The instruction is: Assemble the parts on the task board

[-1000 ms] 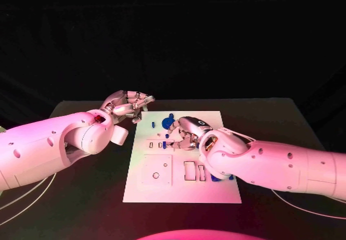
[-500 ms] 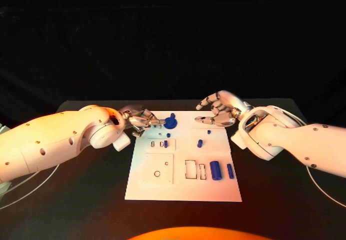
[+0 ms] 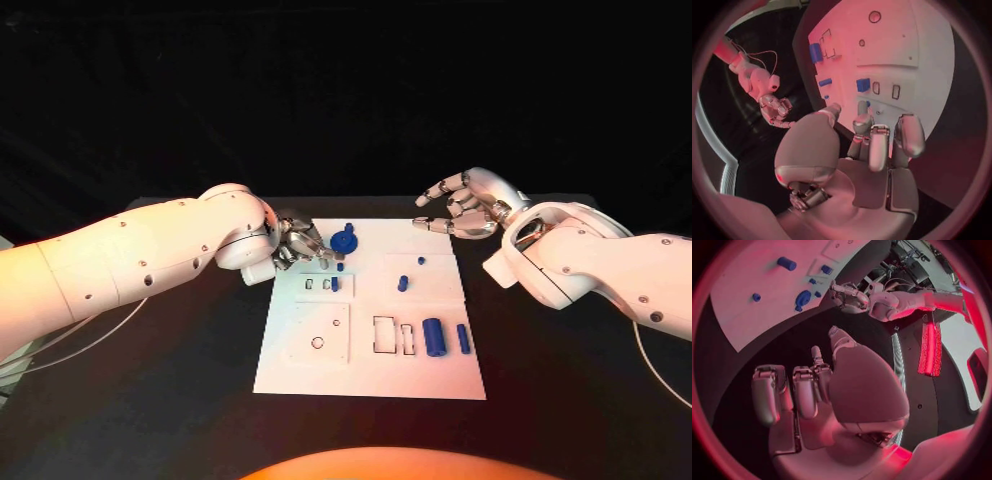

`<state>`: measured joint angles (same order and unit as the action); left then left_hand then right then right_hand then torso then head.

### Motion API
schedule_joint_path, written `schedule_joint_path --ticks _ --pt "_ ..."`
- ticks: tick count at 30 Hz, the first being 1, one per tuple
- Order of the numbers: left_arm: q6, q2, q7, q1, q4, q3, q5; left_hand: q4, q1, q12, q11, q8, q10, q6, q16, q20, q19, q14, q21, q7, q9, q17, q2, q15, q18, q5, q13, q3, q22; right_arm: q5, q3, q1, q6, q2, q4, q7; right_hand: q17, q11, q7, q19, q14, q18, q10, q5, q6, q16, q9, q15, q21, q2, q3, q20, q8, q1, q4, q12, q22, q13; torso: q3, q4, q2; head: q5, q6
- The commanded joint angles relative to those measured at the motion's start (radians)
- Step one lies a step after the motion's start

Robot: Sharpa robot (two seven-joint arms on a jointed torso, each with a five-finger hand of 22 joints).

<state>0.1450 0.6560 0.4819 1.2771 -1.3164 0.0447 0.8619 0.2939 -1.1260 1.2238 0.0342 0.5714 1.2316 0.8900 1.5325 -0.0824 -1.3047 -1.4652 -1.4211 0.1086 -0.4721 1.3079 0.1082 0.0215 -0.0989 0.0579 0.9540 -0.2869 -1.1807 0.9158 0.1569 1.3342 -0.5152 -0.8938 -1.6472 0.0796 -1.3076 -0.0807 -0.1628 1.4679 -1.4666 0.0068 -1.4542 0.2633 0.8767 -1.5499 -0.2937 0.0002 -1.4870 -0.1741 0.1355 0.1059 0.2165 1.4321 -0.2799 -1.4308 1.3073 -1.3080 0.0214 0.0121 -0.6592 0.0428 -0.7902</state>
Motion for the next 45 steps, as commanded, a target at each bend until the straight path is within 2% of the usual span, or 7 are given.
schedule_joint_path --ticks 1,9,19,29,36,45 --pt "0.085 -0.021 0.077 0.009 0.018 0.003 0.061 0.0 0.015 0.001 -0.005 0.007 0.003 -0.001 -0.003 0.002 -0.005 -0.07 -0.005 -0.006 -0.008 0.145 -0.004 0.008 0.018 -0.004 0.0 0.008 -0.002 -0.02 0.0 0.002 0.017 -0.001 0.002 -0.01 -0.198 0.003 0.001 0.056 -0.088 0.016 0.007 0.001 0.002 0.003 0.0 0.005 0.004 0.002 0.004 0.004 0.006 0.005 0.0 0.006 0.213 -0.12 -0.0014 -0.0002 -0.001 -0.001 -0.005" --pt "0.133 -0.061 0.103 0.018 0.053 0.011 0.072 0.0 0.028 0.001 -0.006 0.016 0.002 -0.004 -0.003 0.003 -0.007 -0.07 -0.006 -0.008 -0.026 0.145 -0.01 0.009 0.019 -0.004 0.003 0.013 -0.005 -0.02 0.0 0.003 0.023 -0.002 0.007 -0.003 -0.198 0.003 0.001 0.056 -0.088 0.016 0.008 0.001 0.002 0.002 0.0 0.005 0.005 0.002 0.004 0.004 0.007 0.005 -0.001 0.006 0.213 -0.12 -0.0018 0.0001 0.0 -0.001 -0.01" --pt "0.205 -0.088 0.128 0.019 0.073 0.016 0.073 -0.001 0.03 -0.009 -0.006 0.018 -0.009 -0.009 -0.005 0.003 -0.004 -0.068 -0.004 -0.008 -0.034 0.14 -0.014 0.009 0.018 -0.004 -0.012 0.013 -0.002 -0.02 0.0 0.003 0.029 -0.002 0.012 0.005 -0.196 0.003 0.001 0.055 -0.088 0.016 0.008 0.0 0.003 0.003 0.0 0.005 0.006 0.003 0.004 0.004 0.008 0.002 -0.004 0.007 0.212 -0.12 -0.0016 0.0007 0.0 -0.007 -0.015" --pt "0.217 -0.107 0.131 0.019 0.084 0.021 0.065 -0.002 0.024 -0.012 -0.006 0.02 -0.013 -0.014 -0.004 0.003 -0.004 -0.069 -0.005 -0.008 -0.042 0.143 -0.016 0.009 0.019 -0.004 -0.015 0.01 -0.003 -0.02 0.0 0.003 0.034 0.0 0.017 0.007 -0.196 0.003 0.001 0.055 -0.088 0.016 0.008 0.0 0.003 0.003 0.0 0.005 0.006 0.003 0.004 0.004 0.008 0.002 -0.004 0.007 0.212 -0.12 -0.001 0.0002 0.001 -0.008 -0.017" --pt "0.223 -0.114 0.132 0.019 0.091 0.025 0.063 -0.004 0.008 -0.015 -0.006 0.023 -0.017 -0.022 -0.004 0.003 -0.003 -0.069 -0.004 -0.007 -0.057 0.144 -0.017 0.009 0.019 -0.004 -0.017 0.004 -0.003 -0.02 0.0 0.003 0.037 0.004 0.021 0.009 -0.195 0.003 0.001 0.055 -0.088 0.016 0.009 0.0 0.003 0.004 0.0 0.005 0.007 0.005 0.004 0.004 0.008 -0.001 -0.006 0.008 0.212 -0.119 -0.0005 0.0031 0.001 -0.01 -0.02" --pt "0.214 -0.123 0.127 0.018 0.099 0.03 0.056 -0.005 -0.01 -0.022 -0.006 0.026 -0.024 -0.027 -0.004 0.003 -0.003 -0.069 -0.004 -0.007 -0.071 0.146 -0.022 0.009 0.019 -0.003 -0.025 -0.006 -0.004 -0.02 0.0 0.003 0.04 0.006 0.022 0.011 -0.196 0.003 0.001 0.054 -0.088 0.016 0.008 0.0 0.003 0.004 0.0 0.005 0.007 0.006 0.004 0.004 0.008 -0.001 -0.006 0.008 0.212 -0.119 -0.001 0.0013 0.001 -0.009 -0.022"
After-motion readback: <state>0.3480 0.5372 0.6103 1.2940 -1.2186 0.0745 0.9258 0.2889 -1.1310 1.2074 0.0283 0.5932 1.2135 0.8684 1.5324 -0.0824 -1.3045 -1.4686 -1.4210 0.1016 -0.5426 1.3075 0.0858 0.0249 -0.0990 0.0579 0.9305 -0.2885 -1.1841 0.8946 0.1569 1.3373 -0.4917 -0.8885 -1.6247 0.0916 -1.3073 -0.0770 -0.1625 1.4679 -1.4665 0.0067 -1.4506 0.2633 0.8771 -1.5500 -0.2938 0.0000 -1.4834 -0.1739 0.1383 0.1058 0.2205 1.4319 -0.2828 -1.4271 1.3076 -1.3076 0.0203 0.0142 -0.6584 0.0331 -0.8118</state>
